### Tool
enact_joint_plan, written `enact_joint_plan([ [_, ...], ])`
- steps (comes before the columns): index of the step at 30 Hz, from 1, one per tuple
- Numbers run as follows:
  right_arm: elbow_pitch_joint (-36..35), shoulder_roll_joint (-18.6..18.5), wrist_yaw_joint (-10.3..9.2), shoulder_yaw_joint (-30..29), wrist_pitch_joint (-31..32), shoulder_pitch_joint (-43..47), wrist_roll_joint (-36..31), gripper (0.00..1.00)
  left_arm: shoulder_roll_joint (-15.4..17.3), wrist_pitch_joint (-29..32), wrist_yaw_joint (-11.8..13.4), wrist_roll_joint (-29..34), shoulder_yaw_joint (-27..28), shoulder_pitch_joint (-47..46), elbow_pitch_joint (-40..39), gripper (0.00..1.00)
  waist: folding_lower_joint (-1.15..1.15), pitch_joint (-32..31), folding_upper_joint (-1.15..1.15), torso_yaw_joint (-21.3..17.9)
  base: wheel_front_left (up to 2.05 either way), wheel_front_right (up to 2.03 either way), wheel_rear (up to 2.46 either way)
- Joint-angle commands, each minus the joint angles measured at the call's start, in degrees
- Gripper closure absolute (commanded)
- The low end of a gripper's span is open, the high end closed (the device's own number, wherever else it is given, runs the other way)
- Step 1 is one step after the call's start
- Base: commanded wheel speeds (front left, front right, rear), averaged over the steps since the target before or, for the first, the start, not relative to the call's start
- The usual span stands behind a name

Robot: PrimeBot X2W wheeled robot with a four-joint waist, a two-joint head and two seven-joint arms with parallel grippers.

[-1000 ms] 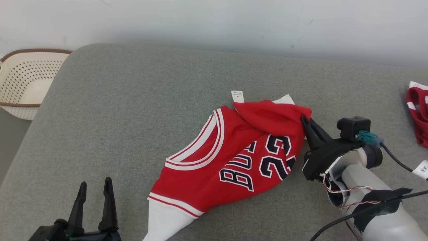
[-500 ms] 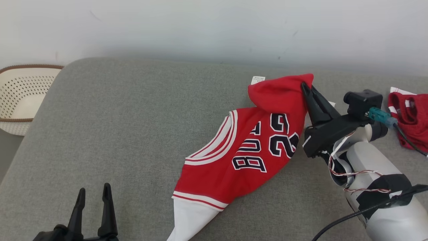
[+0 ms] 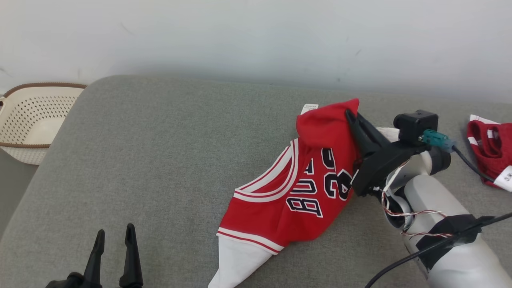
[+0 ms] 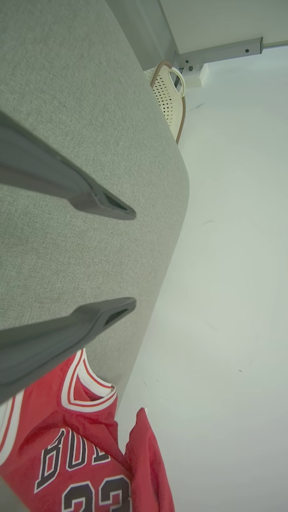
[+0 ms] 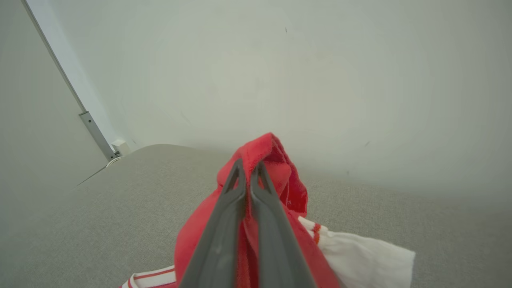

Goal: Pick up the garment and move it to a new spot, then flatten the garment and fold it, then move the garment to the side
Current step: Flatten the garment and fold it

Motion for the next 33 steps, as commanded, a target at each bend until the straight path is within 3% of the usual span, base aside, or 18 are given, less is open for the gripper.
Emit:
enact_joint_plan([
  [1,1.17,0.67,-0.02,0.46,-0.14,0.54,0.16,1.0,0.02,-0.19,-0.02,-0.21,-0.1,0.52,0.03,0.0,0.0,0.26,0.0,0.24,0.0,0.0,0.0],
  [15,17.03,5.48,-0.02,5.61,-7.0,-3.43,-0.95,1.0,0.03,-0.19,-0.48,-0.03,-0.17,-1.34,1.2,0.0,0.0,1.8,0.0,1.01,0.0,0.0,0.0],
  [16,17.92,5.87,-0.02,5.86,-7.43,-3.74,-0.78,0.92,0.02,-0.19,-0.5,-0.03,-0.18,-1.42,1.3,0.0,0.0,1.87,0.0,1.04,0.0,0.0,0.0],
  [17,18.56,6.13,-0.02,6.12,-7.73,-4.14,-0.54,0.66,0.03,-0.19,-0.55,-0.04,-0.15,-1.49,1.37,0.0,0.0,1.93,0.0,1.06,0.0,0.0,0.0],
  [18,18.56,6.13,-0.02,6.12,-7.73,-4.14,-0.54,0.66,0.03,-0.19,-0.55,-0.04,-0.15,-1.49,1.37,0.0,0.0,1.93,0.0,1.06,0.0,0.0,0.0],
  [19,19.13,6.3,-0.02,6.33,-8.11,-4.45,-0.31,0.27,0.02,-0.19,-0.59,-0.04,-0.12,-1.54,1.44,0.0,0.0,1.97,0.0,1.06,0.0,0.0,0.0],
  [20,19.57,6.48,-0.02,6.53,-8.41,-4.58,0.02,0.0,0.02,-0.19,-0.63,-0.04,-0.07,-1.58,1.47,0.0,0.0,1.98,0.0,1.03,0.0,0.0,0.0],
  [26,17.62,5.55,-0.02,6.2,-9.5,-3.28,1.57,0.0,0.02,-0.19,-0.79,0.14,0.42,-1.03,1.68,0.0,0.0,1.48,0.0,0.35,0.0,0.0,0.0],
  [33,5.63,1.44,-0.02,-0.02,-9.52,3.4,-0.02,0.0,0.02,-0.19,-0.15,0.1,0.37,0.25,0.79,0.0,0.0,0.91,0.0,-1.01,0.0,0.0,0.0],
])
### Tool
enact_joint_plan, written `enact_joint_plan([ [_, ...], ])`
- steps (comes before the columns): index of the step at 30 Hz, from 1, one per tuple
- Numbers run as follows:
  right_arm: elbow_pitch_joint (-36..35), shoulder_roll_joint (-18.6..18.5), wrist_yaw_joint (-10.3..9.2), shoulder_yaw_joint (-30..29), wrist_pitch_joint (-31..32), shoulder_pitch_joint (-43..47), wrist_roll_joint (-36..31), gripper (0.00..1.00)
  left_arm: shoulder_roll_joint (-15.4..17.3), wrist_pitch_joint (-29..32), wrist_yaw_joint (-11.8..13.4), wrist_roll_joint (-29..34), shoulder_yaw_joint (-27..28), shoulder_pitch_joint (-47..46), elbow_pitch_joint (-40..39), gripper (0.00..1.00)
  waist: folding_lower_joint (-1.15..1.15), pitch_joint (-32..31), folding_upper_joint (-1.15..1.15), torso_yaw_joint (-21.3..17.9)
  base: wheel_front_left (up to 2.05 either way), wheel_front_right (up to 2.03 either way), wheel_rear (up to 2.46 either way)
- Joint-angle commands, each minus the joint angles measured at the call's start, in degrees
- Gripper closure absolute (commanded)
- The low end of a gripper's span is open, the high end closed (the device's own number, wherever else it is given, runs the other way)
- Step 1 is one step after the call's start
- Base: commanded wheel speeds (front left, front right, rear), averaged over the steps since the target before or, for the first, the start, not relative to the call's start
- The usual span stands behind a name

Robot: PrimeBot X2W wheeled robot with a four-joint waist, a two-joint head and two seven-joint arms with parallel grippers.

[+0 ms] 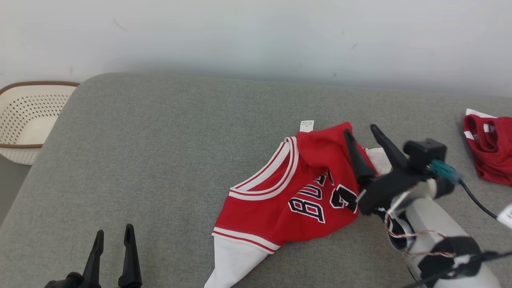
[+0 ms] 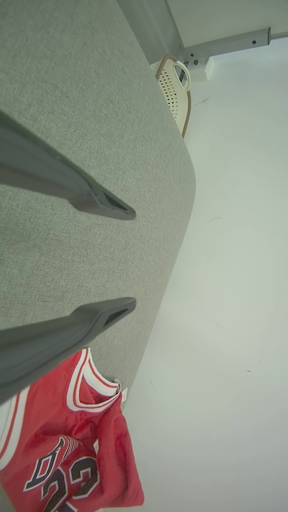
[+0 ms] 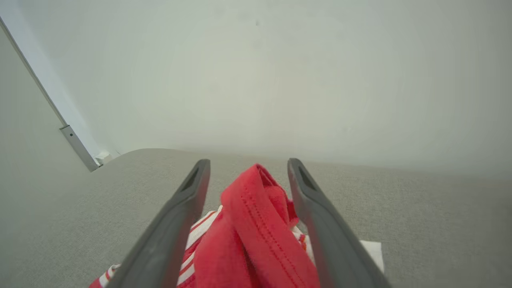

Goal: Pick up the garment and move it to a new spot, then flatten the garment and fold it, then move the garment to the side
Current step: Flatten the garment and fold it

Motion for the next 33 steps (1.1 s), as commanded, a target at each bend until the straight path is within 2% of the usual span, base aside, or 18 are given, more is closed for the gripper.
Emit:
enact_joint_plan([
  [1,-2.31,-0.91,-0.02,-1.67,-0.12,2.85,-0.73,0.0,0.04,-0.19,0.24,0.22,0.12,0.9,-0.29,0.0,0.0,-0.22,0.0,-0.42,0.0,0.0,0.0],
  [8,-11.22,-3.59,-0.02,-9.22,-0.13,13.36,-2.95,0.0,0.03,-0.19,0.17,0.47,0.88,1.61,-0.94,0.0,0.0,-0.48,0.0,-1.38,0.0,0.0,0.0],
  [17,-15.58,-4.13,-0.02,-13.78,4.04,22.42,-4.12,0.0,0.03,-0.19,0.58,0.76,0.84,2.36,-1.78,0.0,0.0,-0.56,0.0,-2.38,0.0,0.0,0.0],
  [24,-13.53,-2.58,-0.02,-15.08,6.38,20.89,-6.13,0.0,0.04,-0.19,0.46,0.56,0.38,1.63,-1.97,0.0,0.0,0.2,0.0,-2.22,0.0,0.0,0.0],
  [33,-4.52,-1.91,-0.02,-13.2,8.19,15.15,-7.12,0.0,0.03,-0.19,0.28,-0.05,0.16,0.54,-1.71,0.0,0.0,1.84,0.0,-0.79,0.0,0.0,0.0],
])
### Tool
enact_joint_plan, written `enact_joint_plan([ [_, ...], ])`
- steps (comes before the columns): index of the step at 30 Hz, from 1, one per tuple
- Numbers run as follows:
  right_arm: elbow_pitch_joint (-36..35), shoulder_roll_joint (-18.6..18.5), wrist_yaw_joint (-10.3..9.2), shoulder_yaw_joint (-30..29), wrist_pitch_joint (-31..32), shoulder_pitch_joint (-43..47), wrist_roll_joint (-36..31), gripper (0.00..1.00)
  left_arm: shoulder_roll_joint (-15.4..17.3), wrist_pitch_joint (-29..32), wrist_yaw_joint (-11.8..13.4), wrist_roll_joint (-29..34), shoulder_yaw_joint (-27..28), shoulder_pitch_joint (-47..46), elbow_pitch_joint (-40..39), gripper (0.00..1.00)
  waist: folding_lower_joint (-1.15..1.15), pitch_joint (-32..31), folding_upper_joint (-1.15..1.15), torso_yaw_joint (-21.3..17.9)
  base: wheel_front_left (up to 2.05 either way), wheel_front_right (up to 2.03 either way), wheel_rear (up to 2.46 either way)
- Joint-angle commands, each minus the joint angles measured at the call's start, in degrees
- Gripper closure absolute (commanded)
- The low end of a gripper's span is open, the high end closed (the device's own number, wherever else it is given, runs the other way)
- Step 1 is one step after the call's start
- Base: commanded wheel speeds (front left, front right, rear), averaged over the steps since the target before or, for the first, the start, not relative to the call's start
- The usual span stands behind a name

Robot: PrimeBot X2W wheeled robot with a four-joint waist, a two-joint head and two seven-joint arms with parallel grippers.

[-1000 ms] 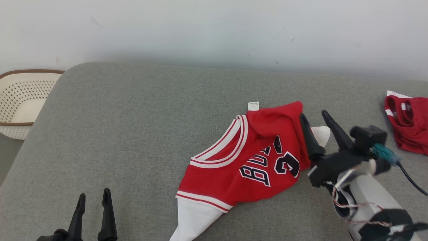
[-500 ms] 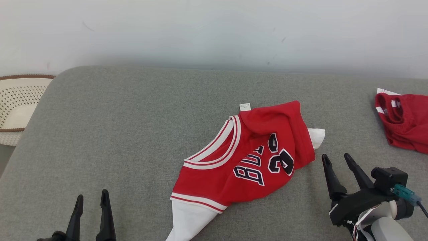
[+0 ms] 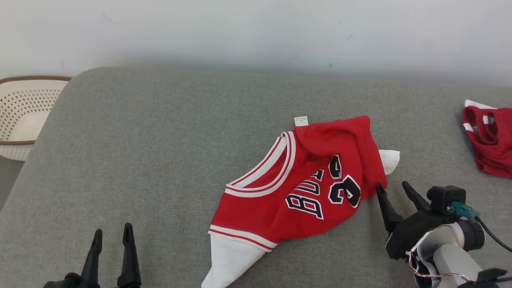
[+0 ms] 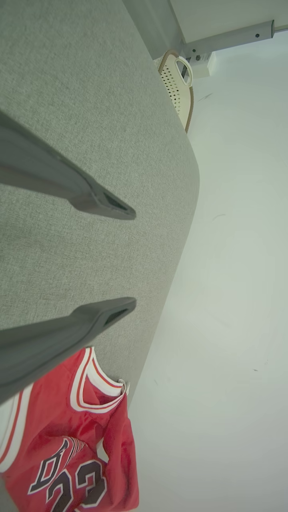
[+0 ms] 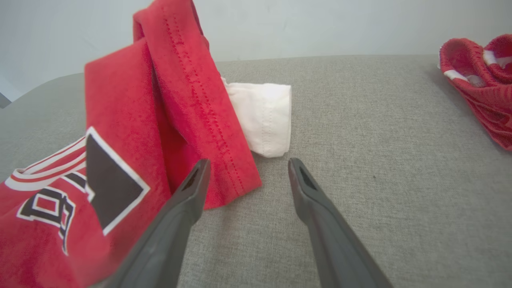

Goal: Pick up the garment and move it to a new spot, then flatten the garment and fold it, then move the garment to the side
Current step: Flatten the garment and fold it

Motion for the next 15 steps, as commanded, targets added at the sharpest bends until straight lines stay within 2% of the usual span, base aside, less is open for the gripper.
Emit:
enact_joint_plan([
  [1,1.02,0.02,-0.02,0.66,0.14,-0.83,-0.11,0.0,0.02,-0.19,-0.14,-0.17,0.03,-0.46,0.11,0.0,0.0,0.57,0.0,0.55,0.0,0.0,0.0],
  [7,7.51,0.1,-0.02,2.84,-0.97,-4.67,0.49,0.0,0.03,-0.19,-0.19,-0.4,-0.16,-1.21,0.31,0.0,0.0,1.99,0.0,1.7,0.0,0.0,0.0],
  [8,8.42,0.26,-0.02,3.22,-1.32,-5.18,0.76,0.14,0.02,-0.19,-0.22,-0.44,-0.1,-1.31,0.34,0.0,0.0,2.18,0.0,1.84,0.0,0.0,0.0],
  [10,10.01,0.36,-0.02,4.03,-1.93,-6.06,1.03,1.0,0.02,-0.19,-0.32,-0.49,0.06,-1.48,0.41,0.0,0.0,2.43,0.0,2.02,0.0,0.0,0.0],
  [15,12.15,0.57,-0.02,6.07,-3.81,-8.19,2.16,1.0,0.02,-0.19,-0.25,-0.45,0.49,-1.73,0.59,0.0,0.0,2.76,0.0,1.91,0.0,0.0,0.0],
])
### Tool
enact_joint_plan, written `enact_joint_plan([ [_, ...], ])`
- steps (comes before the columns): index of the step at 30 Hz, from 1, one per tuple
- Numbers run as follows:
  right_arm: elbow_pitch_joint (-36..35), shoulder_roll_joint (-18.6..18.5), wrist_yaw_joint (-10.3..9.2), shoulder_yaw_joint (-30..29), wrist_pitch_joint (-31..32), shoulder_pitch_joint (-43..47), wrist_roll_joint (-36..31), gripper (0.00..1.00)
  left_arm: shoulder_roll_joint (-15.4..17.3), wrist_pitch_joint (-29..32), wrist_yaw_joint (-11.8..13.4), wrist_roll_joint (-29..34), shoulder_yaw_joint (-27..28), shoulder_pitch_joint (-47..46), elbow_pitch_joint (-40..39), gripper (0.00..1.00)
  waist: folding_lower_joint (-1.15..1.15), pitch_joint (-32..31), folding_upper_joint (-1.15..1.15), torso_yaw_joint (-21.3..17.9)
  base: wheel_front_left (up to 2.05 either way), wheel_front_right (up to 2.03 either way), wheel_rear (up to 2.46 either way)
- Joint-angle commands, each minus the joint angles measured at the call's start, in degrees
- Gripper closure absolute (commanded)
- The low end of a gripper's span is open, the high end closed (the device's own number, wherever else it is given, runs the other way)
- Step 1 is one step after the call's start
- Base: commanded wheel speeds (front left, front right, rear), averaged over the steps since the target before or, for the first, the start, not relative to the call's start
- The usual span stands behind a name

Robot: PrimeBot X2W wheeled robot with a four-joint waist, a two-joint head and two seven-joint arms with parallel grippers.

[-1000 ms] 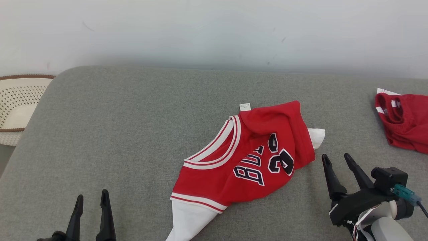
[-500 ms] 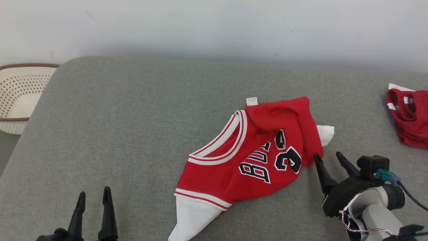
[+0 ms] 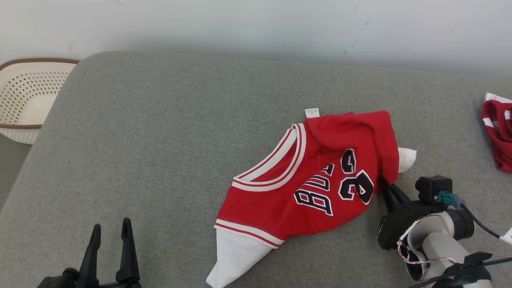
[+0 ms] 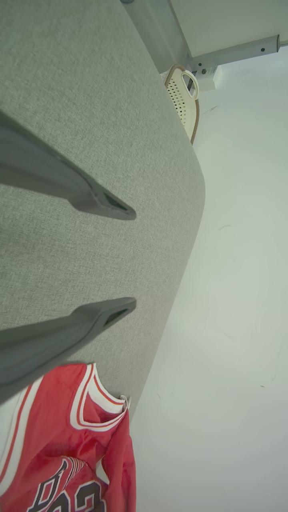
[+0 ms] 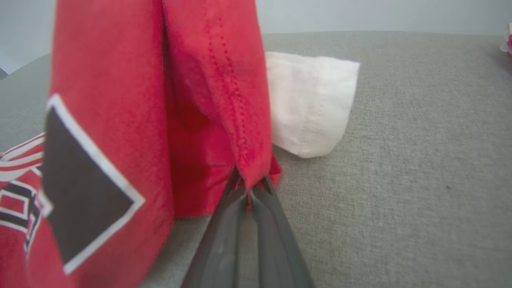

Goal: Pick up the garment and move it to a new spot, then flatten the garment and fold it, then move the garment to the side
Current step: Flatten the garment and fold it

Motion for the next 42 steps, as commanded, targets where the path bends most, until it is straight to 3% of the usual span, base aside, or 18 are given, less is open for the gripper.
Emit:
enact_joint_plan([
  [1,-0.14,0.0,-0.02,0.6,-0.88,-0.64,0.78,1.0,0.02,-0.19,0.09,-0.07,0.31,-0.42,0.27,0.0,0.0,-0.08,0.0,-0.2,0.0,0.0,0.0],
  [10,-9.1,-2.54,-0.02,5.14,0.15,-2.21,5.55,1.0,0.02,-0.19,0.47,0.33,0.7,0.72,0.53,0.0,0.0,-1.91,0.0,-2.61,0.0,0.0,0.0],
  [19,-23.38,-5.47,-0.02,3.94,6.26,-2.78,6.79,1.0,0.02,-0.19,0.76,0.26,0.06,1.62,0.78,0.0,0.0,-3.85,0.0,-3.27,0.0,0.0,0.0],
  [29,-33.32,-4.74,-0.02,-0.43,14.5,2.17,4.25,1.0,0.02,-0.19,0.78,0.33,0.51,2.55,0.5,0.0,0.0,-4.8,0.0,-2.94,0.0,0.0,0.0],
  [42,-47.27,-2.25,-0.02,-11.15,25.33,17.54,-0.43,1.0,0.02,-0.19,0.97,0.65,0.77,3.44,0.25,0.0,0.0,-5.95,0.0,-5.78,0.0,0.0,0.0],
])
